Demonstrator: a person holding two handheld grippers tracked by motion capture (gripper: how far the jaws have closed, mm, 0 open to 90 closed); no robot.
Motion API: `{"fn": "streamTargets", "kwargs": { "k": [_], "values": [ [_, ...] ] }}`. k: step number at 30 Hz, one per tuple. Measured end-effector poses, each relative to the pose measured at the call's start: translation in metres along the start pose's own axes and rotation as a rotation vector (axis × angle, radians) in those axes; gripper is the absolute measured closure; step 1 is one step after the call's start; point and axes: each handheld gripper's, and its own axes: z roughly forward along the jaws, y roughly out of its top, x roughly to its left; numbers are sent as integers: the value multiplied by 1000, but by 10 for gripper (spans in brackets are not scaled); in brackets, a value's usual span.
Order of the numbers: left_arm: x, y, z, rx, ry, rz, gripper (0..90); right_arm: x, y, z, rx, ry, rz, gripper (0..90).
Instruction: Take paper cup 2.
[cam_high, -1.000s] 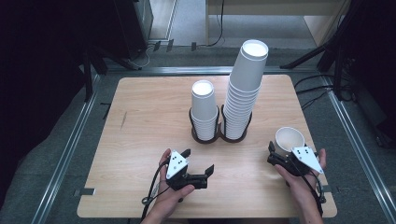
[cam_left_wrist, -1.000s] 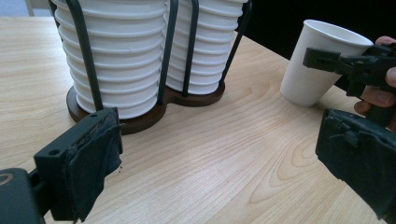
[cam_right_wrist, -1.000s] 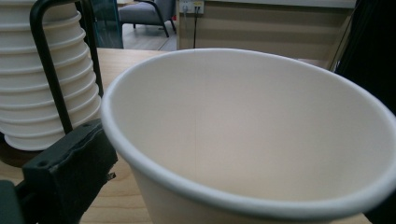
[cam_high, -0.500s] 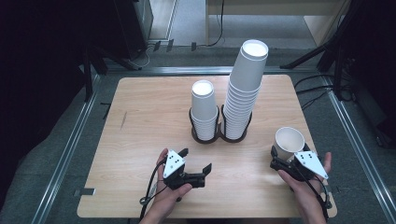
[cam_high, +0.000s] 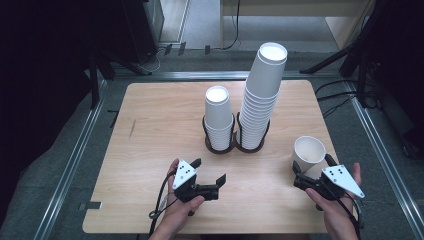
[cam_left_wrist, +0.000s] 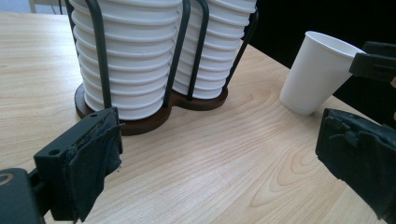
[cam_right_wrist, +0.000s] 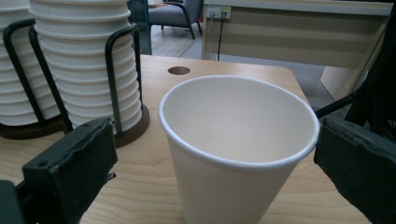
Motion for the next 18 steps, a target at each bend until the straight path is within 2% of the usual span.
{"fn": "streamTargets", "kwargs": {
  "k": [8, 15, 18],
  "values": [
    [0, 2, 0, -5, -1, -4, 9, -4, 11, -8, -23, -6, 14, 0],
    [-5, 14, -4, -26, 1, 6, 9, -4, 20, -12, -40, -21, 9, 0],
    [-6, 19, -2, -25, 11, 13, 9, 0, 25, -14, -62, -5, 3, 0]
  ]
}}
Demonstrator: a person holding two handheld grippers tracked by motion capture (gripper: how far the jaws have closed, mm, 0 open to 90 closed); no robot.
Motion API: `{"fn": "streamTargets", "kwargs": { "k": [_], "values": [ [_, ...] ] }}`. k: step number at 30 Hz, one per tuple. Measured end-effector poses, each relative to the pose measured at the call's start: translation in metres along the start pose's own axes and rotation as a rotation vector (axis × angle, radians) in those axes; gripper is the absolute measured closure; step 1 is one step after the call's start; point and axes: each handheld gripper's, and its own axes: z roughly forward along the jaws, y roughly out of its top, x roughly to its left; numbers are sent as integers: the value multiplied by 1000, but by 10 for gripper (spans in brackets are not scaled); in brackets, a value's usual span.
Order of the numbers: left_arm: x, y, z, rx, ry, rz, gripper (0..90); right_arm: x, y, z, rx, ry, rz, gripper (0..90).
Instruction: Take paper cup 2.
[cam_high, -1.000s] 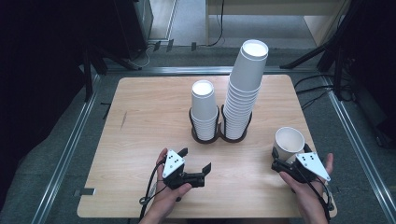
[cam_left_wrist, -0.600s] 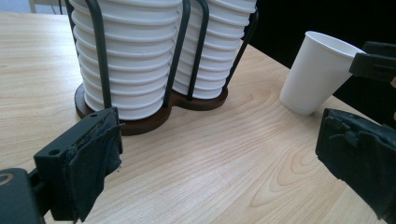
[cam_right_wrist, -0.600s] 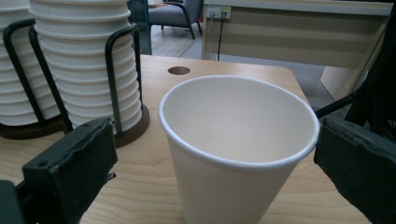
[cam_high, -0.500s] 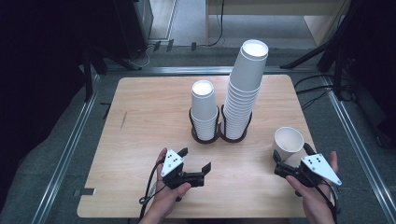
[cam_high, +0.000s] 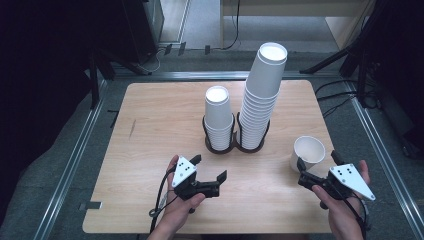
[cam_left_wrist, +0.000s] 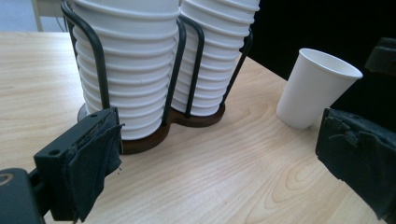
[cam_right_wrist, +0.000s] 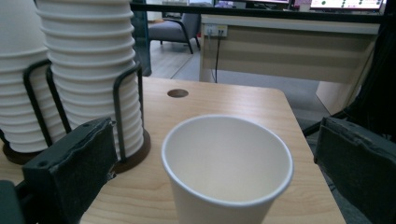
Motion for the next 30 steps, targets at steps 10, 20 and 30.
{"fn": "streamTargets", "kwargs": {
  "k": [10, 20, 30],
  "values": [
    [-12, 19, 18, -28, 8, -4, 9, 13, 36, -1, -49, 37, 52, 0],
    [-31, 41, 48, -82, 33, 54, 9, 26, 73, 12, -84, 88, 101, 0],
    [-42, 52, 85, -139, 94, 120, 9, 35, 114, 28, -111, 139, 123, 0]
  ]
}}
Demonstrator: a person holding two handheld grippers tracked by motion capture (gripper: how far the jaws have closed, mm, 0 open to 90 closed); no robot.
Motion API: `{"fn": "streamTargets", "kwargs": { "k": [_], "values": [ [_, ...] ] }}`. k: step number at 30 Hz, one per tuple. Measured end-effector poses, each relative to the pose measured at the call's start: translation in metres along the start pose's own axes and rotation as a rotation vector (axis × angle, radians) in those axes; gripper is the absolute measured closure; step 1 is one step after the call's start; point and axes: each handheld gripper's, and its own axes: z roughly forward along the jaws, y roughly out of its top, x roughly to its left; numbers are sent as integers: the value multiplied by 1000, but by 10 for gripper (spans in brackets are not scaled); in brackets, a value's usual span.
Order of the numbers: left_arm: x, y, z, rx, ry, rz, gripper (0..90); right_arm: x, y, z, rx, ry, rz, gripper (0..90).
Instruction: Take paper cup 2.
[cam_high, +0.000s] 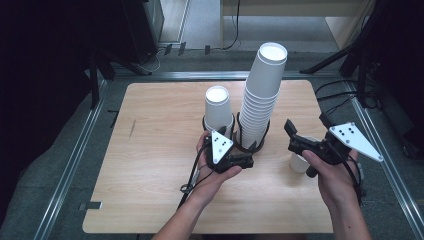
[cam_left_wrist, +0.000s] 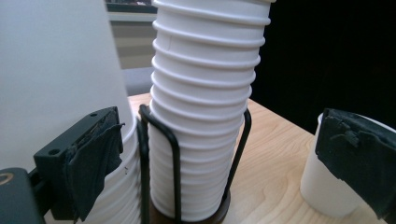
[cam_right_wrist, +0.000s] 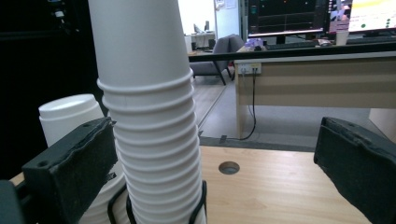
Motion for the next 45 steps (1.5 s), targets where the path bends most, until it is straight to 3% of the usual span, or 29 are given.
{"fn": "streamTargets", "kwargs": {
  "k": [10, 17, 22, 25, 28, 36, 45],
  "values": [
    [-9, 15, 26, -15, 34, 27, 9, 16, 29, 29, -11, 54, 7, 0],
    [-14, 24, 40, -8, 17, 39, 9, 17, 39, 44, 4, 77, 13, 0],
    [-13, 28, 51, -9, 81, 55, 9, 16, 42, 55, 3, 84, 23, 0],
    [-15, 29, 55, -19, 144, 85, 10, 19, 44, 62, 0, 97, 16, 0],
    [-18, 30, 57, -30, 159, 90, 9, 25, 47, 68, 5, 111, 3, 0],
    [-22, 28, 66, -18, 170, 50, 9, 27, 51, 84, 25, 104, -20, 0],
    [-25, 32, 74, -26, 188, 19, 9, 32, 54, 94, 37, 163, -30, 0]
  ]
}}
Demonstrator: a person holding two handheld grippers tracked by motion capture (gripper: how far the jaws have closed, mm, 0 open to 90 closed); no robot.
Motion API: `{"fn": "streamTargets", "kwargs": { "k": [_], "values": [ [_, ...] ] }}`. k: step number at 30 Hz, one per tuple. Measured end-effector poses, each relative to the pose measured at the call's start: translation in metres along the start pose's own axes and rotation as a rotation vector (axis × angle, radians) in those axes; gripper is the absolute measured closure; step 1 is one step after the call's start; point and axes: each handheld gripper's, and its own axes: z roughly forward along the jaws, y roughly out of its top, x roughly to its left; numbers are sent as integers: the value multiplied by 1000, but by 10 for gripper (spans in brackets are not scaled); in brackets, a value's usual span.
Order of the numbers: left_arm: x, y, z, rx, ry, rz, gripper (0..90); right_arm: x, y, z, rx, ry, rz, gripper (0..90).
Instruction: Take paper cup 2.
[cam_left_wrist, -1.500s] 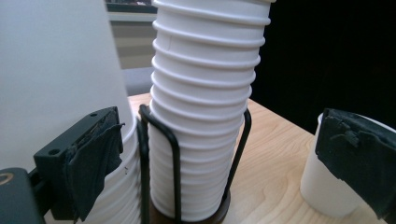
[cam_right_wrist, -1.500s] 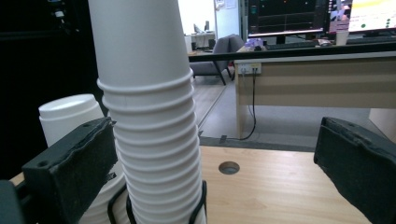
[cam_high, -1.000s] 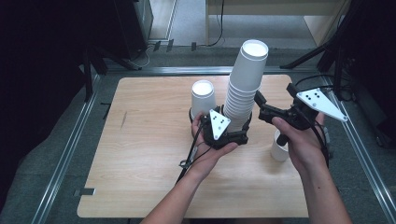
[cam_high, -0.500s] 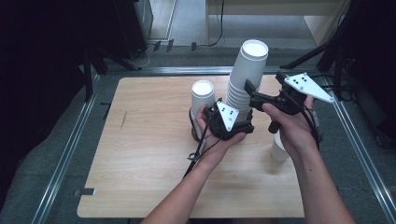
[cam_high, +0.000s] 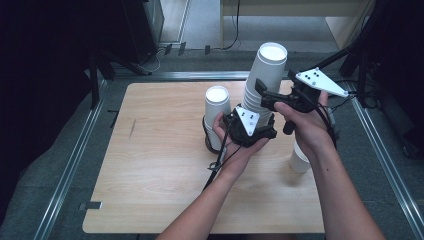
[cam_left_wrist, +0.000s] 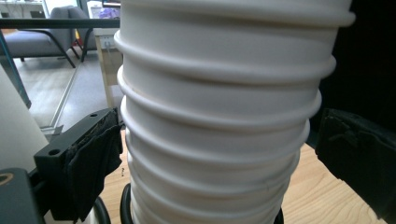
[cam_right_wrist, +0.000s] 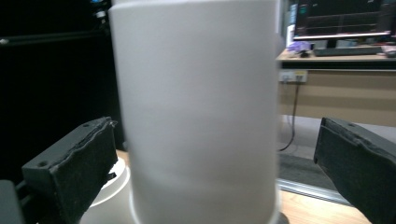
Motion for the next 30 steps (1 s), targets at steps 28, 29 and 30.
{"fn": "streamTargets", "kwargs": {
  "k": [28, 29, 30],
  "values": [
    [5, 4, -4, 10, -19, 0, 77, 5, 4, 17, 34, 11, -21, 112],
    [5, 4, -4, 14, -20, 4, 77, 5, 6, 17, 27, 10, -24, 113],
    [5, 4, -4, 13, -19, 1, 77, 6, 8, 16, 18, 11, -24, 115]
  ]
}}
